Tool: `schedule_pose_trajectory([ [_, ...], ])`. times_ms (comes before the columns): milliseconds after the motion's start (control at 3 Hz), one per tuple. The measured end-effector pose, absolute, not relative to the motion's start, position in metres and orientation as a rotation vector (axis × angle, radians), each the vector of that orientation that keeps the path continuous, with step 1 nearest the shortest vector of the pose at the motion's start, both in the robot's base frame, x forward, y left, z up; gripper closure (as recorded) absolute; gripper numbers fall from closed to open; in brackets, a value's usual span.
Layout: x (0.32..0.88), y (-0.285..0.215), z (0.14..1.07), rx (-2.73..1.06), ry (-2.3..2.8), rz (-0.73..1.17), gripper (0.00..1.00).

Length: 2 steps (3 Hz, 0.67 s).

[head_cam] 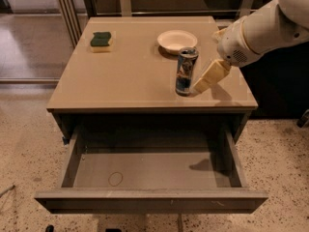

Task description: Place redbull can into top drawer

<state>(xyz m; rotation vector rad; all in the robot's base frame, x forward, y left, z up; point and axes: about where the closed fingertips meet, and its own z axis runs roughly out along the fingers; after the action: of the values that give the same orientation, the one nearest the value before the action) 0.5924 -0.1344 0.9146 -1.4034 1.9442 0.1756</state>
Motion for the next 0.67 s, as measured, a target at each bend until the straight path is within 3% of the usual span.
schedule_pose_trajectory([
  [667, 0.62, -0.097, 0.897, -1.404, 1.904, 0.301, 0.07],
])
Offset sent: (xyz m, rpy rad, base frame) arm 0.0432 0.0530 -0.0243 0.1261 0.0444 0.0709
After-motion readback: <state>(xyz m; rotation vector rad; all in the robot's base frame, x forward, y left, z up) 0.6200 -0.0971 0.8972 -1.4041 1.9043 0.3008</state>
